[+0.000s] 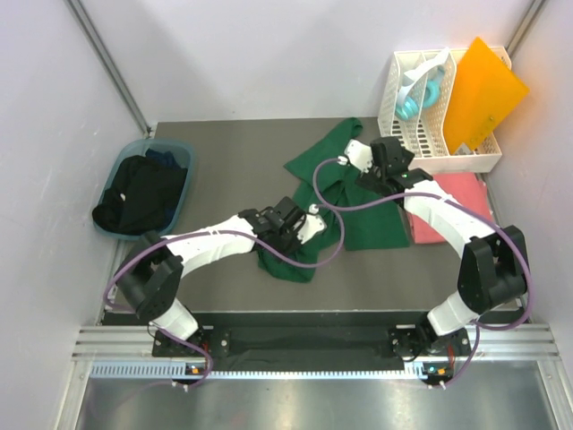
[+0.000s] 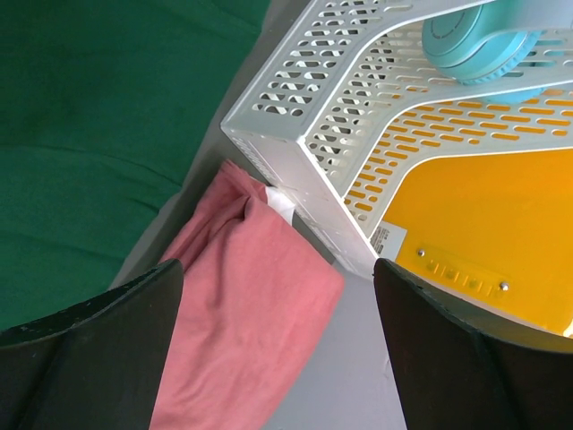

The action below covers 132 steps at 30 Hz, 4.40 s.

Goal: Fold and stack the t-shirts
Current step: Flatten out the tshirt

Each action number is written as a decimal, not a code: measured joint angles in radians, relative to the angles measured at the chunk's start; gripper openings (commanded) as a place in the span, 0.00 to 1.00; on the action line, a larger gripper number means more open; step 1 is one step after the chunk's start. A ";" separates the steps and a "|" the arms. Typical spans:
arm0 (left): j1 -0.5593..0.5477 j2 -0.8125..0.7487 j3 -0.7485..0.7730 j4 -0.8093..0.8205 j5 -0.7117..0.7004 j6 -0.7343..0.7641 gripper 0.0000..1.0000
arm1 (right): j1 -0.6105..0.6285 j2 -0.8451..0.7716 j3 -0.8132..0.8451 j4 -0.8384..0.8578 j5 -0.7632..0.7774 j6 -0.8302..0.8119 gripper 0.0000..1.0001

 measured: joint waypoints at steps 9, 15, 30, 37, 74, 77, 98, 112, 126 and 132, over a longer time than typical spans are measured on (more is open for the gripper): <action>0.001 -0.037 0.234 -0.128 -0.126 0.099 0.00 | 0.010 0.000 0.000 0.005 0.000 0.001 0.87; 0.151 -0.111 0.246 -0.112 -0.308 0.301 0.00 | 0.019 0.000 0.000 0.015 -0.003 0.013 0.87; 0.660 0.488 0.854 0.530 -0.663 0.780 0.88 | 0.019 0.043 0.037 0.054 -0.004 0.017 0.88; 0.587 0.459 0.589 0.646 -0.684 0.830 0.96 | 0.019 0.049 0.041 0.048 -0.024 0.015 0.89; 0.270 -0.188 -0.128 -0.036 -0.131 0.351 0.80 | 0.078 0.013 -0.131 -0.006 -0.129 -0.116 0.88; 0.264 -0.161 -0.128 -0.024 -0.142 0.332 0.80 | 0.077 0.013 -0.131 -0.008 -0.125 -0.114 0.88; 0.241 0.096 -0.026 0.101 -0.359 0.273 0.00 | 0.074 0.003 -0.133 -0.010 -0.126 -0.086 0.88; 0.267 0.014 0.303 0.044 -0.406 0.647 0.00 | 0.031 0.004 -0.133 0.000 -0.155 -0.060 0.89; 0.271 0.000 0.376 0.167 -0.438 0.804 0.00 | 0.047 0.045 -0.146 -0.114 -0.310 -0.159 0.84; 0.271 0.057 0.376 0.216 -0.453 0.819 0.00 | 0.112 0.015 -0.246 -0.185 -0.336 -0.230 0.85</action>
